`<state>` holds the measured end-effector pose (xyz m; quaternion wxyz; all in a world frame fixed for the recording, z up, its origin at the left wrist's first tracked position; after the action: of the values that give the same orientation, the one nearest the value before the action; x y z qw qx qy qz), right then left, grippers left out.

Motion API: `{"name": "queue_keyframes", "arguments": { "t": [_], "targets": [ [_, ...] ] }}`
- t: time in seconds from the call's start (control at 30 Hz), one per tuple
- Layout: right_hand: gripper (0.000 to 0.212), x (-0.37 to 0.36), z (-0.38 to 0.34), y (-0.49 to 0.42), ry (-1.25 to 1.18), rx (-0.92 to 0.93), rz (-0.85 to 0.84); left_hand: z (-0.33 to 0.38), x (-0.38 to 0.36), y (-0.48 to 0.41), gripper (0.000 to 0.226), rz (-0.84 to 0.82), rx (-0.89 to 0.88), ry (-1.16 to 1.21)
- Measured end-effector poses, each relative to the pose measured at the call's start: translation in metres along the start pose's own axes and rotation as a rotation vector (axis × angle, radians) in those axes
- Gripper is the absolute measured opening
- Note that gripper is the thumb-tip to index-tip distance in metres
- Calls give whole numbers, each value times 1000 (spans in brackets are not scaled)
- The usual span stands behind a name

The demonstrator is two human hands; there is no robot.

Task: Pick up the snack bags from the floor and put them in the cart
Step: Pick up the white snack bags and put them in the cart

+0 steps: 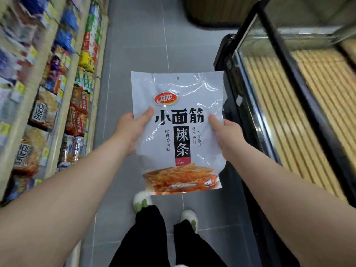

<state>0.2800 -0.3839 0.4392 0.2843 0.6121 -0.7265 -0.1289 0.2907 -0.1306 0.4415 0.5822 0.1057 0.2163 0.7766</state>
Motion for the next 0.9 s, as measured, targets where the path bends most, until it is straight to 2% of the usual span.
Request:
{"name": "queue_keyframes", "arguments": {
  "t": [0.07,0.17,0.33,0.47,0.53,0.6,0.77,0.83,0.9],
  "targets": [
    [27,14,-8,23,-10,33,29,13,-5,24,18,-32,-17,22],
    [43,28,-19,61,-84,44,88,33,-12,50,21,-129,-49,4],
    [45,55,-29,126,-187,95,277,67,-25,83,19,-349,-121,-49],
    [90,68,6,181,-297,75,464,67,-38,115,18,-541,-139,-112],
    [97,69,30,214,-317,62,523,54,-42,129,21,-613,-126,-149],
    [96,71,59,253,-361,30,606,37,-50,149,23,-709,-98,-220],
    [66,88,136,375,-437,-57,855,-17,-82,240,18,-955,-18,-364],
    [66,99,170,437,-486,-87,970,-43,-101,294,18,-1084,-7,-418],
    [53,111,207,504,-535,-109,1079,-71,-114,360,20,-1222,6,-466]
  ]
}}
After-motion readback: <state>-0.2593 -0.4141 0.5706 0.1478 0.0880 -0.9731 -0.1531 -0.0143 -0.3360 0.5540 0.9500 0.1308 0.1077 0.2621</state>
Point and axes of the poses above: each hand's wrist, its own y-axis away from the middle knuckle, its own x-axis out of the back of the hand, z = x × y, the point moved 4 cm from there along -y, towards the middle knuckle, and after that the axes turned 8 degrees about y, right-handed, at the moved point
